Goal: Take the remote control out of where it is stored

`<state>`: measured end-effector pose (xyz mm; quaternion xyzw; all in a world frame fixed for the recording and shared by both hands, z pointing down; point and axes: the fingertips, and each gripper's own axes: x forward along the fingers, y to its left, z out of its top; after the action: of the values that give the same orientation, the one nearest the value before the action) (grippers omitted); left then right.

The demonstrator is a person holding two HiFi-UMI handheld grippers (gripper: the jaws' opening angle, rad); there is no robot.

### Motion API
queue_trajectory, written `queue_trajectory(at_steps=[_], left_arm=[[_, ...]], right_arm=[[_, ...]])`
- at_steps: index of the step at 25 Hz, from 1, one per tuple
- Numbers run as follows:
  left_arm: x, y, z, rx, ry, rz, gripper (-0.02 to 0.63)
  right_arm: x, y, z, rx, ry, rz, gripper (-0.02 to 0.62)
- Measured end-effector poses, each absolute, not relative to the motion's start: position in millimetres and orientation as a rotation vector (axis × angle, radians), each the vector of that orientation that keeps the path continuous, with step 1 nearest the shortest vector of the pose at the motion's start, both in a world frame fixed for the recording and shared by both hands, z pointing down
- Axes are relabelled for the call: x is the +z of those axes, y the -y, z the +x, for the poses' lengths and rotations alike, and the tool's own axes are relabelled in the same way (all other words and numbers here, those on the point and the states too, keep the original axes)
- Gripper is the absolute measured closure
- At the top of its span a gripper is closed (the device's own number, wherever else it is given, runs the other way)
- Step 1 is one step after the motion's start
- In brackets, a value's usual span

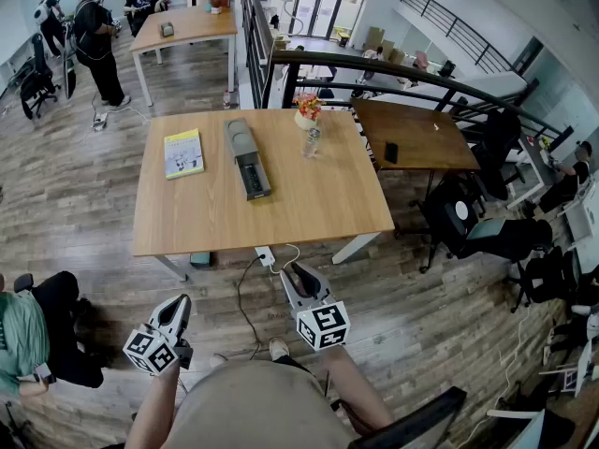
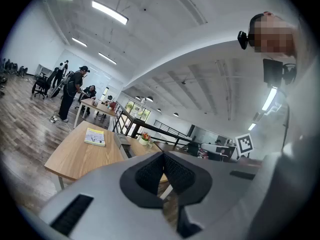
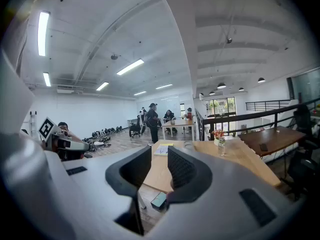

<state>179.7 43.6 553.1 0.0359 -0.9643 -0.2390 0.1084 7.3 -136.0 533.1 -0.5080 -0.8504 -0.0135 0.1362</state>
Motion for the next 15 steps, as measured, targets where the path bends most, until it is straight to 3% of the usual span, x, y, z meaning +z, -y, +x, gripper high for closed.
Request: queue_trajectory(at_steps=[15], left_arm=[[549, -11, 166, -0.687, 2.844, 0.123, 0.601]], right_arm=[[532, 173, -1, 0.048, 2.466, -1.461, 0.486]])
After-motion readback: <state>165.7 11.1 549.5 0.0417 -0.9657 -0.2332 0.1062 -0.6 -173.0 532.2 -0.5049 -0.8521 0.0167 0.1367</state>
